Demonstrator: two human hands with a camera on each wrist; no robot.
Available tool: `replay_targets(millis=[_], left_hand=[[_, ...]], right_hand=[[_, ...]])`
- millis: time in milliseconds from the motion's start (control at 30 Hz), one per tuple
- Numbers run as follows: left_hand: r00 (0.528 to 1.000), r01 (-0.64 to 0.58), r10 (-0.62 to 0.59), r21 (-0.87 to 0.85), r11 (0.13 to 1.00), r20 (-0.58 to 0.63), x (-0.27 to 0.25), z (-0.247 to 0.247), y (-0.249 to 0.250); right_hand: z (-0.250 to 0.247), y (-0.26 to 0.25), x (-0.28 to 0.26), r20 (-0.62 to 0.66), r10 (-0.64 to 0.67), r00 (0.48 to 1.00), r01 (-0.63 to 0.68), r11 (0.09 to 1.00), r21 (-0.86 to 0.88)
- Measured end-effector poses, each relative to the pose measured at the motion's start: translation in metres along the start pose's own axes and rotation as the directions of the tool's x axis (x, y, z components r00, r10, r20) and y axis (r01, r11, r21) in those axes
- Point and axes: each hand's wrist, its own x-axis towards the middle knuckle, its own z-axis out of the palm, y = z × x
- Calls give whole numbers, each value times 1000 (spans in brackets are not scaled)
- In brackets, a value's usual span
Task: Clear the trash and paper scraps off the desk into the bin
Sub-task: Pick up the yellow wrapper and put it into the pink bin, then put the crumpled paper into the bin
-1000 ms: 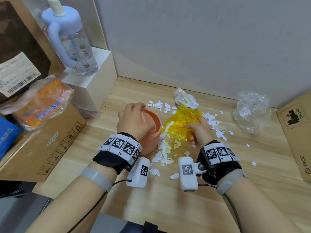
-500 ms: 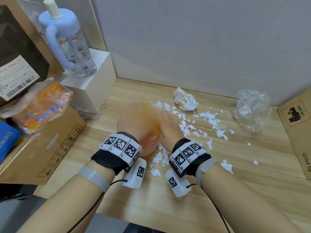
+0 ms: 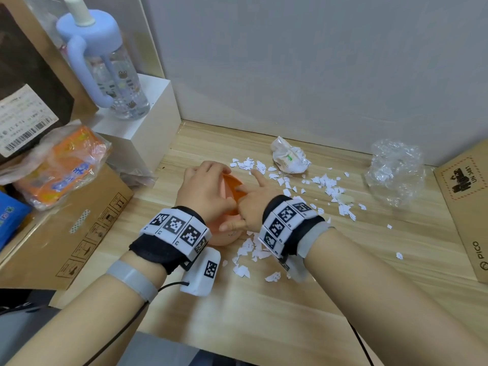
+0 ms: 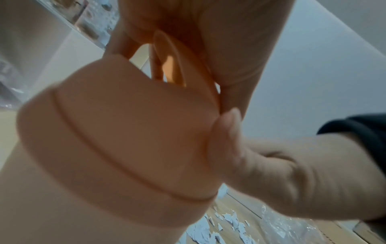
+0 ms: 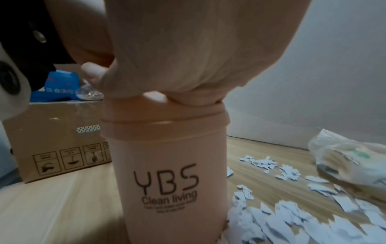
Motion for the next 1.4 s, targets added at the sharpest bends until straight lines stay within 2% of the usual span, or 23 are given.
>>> replay_targets(millis=[33, 100, 233, 267, 333, 400, 433, 500, 567, 633, 667, 733, 800, 866, 933, 1066, 1133, 1200, 1300, 1400], left_hand=[[1000, 10, -10, -1, 1000, -5, -1, -1, 1], [999, 29, -29, 2, 1000, -16, -2, -4, 3], [999, 42, -42, -2, 999, -4, -1, -9, 3], [999, 43, -43, 0, 999, -2, -1, -10, 3], [999, 38, -38, 6, 999, -9, 0, -10, 4], [999, 41, -41, -1, 999, -26, 3, -9, 4], [998, 46, -47, -10, 999, -41, 5, -9, 4], [995, 62, -64, -27, 998, -76, 12, -9, 5], [990, 88, -92, -46, 995, -106, 20, -8, 8], [985, 109, -115, -58, 992, -126, 28, -7, 10], [983, 117, -124, -60, 991, -133, 31, -7, 11], [981, 126, -135, -68, 990, -137, 36, -6, 12], [980, 129, -139, -81, 988, -141, 39, -6, 12], [979, 127, -139, -86, 988, -150, 41, -4, 11], [977, 125, -137, -83, 989, -162, 42, -3, 11], [975, 125, -137, -79, 989, -176, 47, 0, 13], [975, 128, -139, -75, 989, -176, 49, 1, 15], [975, 136, -147, -80, 988, -168, 48, 1, 17], [976, 137, -152, -99, 986, -158, 46, -1, 18], [981, 131, -144, -101, 986, -132, 44, -4, 20]], right_hand=[[-4, 0, 2, 14, -4, 1000, 4, 999, -36], [-9, -2, 0, -43, -13, 999, 11, 999, -52], [-9, -1, -7, -287, -36, 957, 47, 998, 32], [-5, -1, -6, -283, -28, 959, 55, 995, 85], [2, -2, -2, -182, -14, 983, 50, 980, 194], [4, -3, 7, -112, -4, 994, 29, 975, 222], [4, -2, 11, -113, 7, 994, 17, 977, 211], [-1, 5, 14, -201, 43, 979, 0, 978, 209], [-4, 19, 11, -365, 103, 925, 12, 954, 301], [0, 39, 7, -518, 254, 817, 27, 880, 474], [5, 51, 7, -545, 367, 754, 4, 827, 562], [18, 77, 13, -467, 598, 652, -128, 693, 710], [31, 101, 25, -272, 756, 596, -313, 530, 788], [42, 119, 37, -122, 815, 567, -436, 422, 795], [51, 131, 47, -66, 821, 567, -478, 393, 786], [63, 135, 61, -21, 784, 621, -504, 420, 755], [69, 130, 65, -62, 781, 621, -493, 452, 743], [69, 128, 63, -118, 791, 600, -449, 455, 769], [61, 127, 52, -140, 832, 538, -335, 363, 869], [37, 124, 28, -201, 859, 471, -185, 319, 930]])
